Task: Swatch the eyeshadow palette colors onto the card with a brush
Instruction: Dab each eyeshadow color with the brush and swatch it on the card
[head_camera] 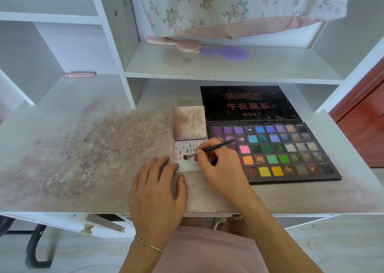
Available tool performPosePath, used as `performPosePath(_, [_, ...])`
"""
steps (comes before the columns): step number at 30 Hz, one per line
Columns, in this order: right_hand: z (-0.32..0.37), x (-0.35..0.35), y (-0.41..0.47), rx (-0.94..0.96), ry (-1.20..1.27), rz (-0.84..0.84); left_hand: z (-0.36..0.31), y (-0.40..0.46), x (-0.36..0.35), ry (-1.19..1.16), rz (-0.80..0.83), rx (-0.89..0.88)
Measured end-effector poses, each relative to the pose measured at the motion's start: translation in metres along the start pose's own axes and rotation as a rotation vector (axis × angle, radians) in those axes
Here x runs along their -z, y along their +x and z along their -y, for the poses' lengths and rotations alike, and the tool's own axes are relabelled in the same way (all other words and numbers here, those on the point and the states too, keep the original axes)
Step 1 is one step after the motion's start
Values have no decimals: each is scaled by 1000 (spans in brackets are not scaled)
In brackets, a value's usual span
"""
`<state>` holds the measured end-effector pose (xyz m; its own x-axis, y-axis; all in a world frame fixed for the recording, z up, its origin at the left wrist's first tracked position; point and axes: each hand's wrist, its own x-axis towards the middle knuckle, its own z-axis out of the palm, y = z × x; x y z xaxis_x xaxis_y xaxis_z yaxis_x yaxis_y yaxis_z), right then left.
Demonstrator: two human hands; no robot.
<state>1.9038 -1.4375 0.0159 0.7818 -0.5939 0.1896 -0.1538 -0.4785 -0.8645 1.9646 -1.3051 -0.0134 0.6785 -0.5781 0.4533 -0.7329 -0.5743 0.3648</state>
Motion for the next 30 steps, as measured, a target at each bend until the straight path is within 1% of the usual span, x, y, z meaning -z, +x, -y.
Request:
performPosePath(5, [-2,-1,0,18,-14,-27,0,0,0,5,6,3])
performPosePath(7, [-1,-2,0,46,-4,-75,0,0,0,5,7,5])
performPosePath(13, [-2,3,-4,114,139,-225,0,0,-1,4,-1,7])
performPosePath(15, [-3,8,-6,141,146,-257,0,0,-1,0,-11,5])
performPosePath(18, [-7,20,-11,131,144,-307,0,0,-1,-6,-17,3])
performPosePath(22, [-14,44,-18,89,93,-375,2,0,-1,-5,-20,9])
performPosePath(26, [-28,71,-29,28,-92,-399,-1,0,-1,-10,-19,17])
performPosePath(30, [-39,86,-38,-30,-118,-430,-1,1,-1,-13,-6,20])
